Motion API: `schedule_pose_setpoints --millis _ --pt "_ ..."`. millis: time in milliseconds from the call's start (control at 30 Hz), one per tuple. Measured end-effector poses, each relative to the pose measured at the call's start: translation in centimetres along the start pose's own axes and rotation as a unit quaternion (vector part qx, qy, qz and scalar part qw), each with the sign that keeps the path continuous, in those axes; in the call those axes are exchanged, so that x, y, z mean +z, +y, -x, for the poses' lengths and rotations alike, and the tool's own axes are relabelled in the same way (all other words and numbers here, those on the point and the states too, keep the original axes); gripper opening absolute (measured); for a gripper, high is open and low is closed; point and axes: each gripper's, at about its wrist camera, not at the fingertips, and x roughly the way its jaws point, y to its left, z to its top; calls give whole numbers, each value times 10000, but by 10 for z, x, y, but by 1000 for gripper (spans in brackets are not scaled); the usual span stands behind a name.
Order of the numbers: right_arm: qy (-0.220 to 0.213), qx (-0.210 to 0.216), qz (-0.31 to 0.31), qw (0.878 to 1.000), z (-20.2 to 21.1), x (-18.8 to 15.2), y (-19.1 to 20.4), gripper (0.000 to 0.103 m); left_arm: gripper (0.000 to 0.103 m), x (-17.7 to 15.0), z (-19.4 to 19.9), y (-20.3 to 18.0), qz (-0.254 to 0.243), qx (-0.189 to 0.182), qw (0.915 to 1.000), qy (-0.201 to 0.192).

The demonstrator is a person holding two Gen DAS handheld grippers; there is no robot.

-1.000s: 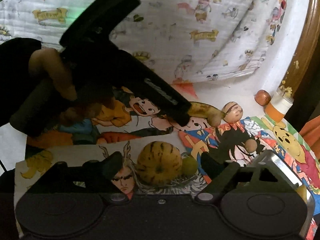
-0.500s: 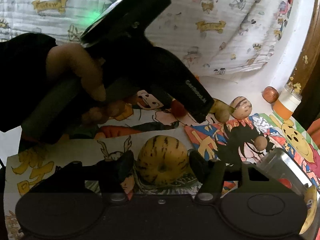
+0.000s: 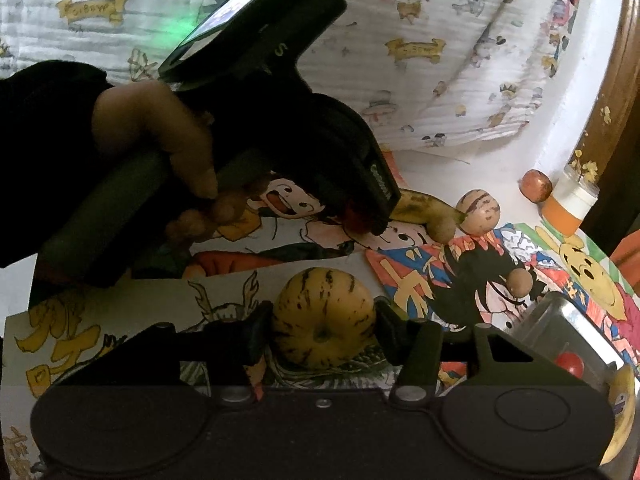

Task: Organize fruits
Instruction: 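Grasp the striped squash with the right gripper while the left grasps another tomato, then place the squash on the tray with the right gripper while the left places the tomato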

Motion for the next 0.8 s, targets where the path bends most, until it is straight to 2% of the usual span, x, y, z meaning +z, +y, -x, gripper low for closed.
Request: schedule_pose_setpoints --millis 233,400,633,800 --pt "-159 102 -425 9989 15 -5 -5 55 35 -4 8 -5 82 -56 9999 62" --pt "-334 -109 -922 9951 42 -13 -20 55 35 -7 21 -18 81 -118 9999 9" --pt "-482 -808 -1537 9836 83 -35 -58 55 35 -9 33 -57 -27 -353 9993 -71" --pt "-433 -1459 -1900 9699 104 -60 -93 55 35 -14 34 -92 -49 -624 9980 -87"
